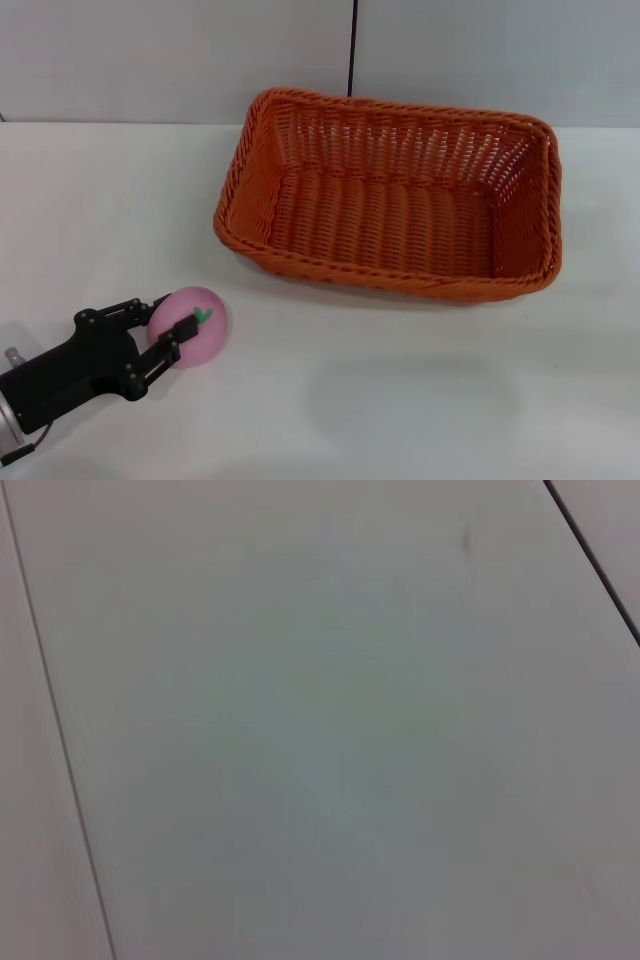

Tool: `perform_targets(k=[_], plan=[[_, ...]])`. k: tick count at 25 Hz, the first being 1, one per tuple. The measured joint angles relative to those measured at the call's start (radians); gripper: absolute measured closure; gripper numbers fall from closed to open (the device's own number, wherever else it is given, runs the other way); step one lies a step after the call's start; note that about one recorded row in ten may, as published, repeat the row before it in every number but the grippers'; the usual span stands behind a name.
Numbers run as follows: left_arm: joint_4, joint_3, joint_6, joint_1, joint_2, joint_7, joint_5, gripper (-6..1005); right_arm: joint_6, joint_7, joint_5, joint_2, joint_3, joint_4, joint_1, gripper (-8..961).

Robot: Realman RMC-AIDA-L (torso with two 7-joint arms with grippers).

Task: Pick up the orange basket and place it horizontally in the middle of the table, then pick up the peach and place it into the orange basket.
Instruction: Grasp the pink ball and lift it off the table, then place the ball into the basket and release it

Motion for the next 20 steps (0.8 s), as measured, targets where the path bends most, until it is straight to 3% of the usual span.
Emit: perform_targets(k=[6, 11, 14, 15, 16, 20], plan=[[-0.003, -0.013, -0.033, 0.004, 0.000, -0.003, -0.001, 650, -0.001, 0.001, 0.000, -0.001, 0.000, 0.000, -0.004, 505], [0.000, -0.095, -0.102, 0.008, 0.005, -0.003, -0.004, 702, -0.004, 0.002, 0.001, -0.001, 0.000, 0.000, -0.005, 506], [-0.005, -0.269, -0.113, 0.002, 0.005, 0.001, -0.006, 727, -0.004, 0.000, 0.001, -0.001, 0.000, 0.011, -0.004, 506], [-0.005, -0.269, -0.113, 0.002, 0.005, 0.001, -0.006, 734, -0.004, 0.000, 0.001, -0.001, 0.000, 0.011, -0.004, 506], [-0.035, -0.371, -0.108, -0.013, 0.004, 0.008, -0.006, 742, -0.004, -0.003, 0.001, -0.001, 0.000, 0.017, -0.002, 506], [-0.111, -0.441, -0.109, -0.051, 0.008, 0.012, -0.006, 767, -0.004, -0.004, 0.001, -0.001, 0.000, 0.019, 0.000, 506]])
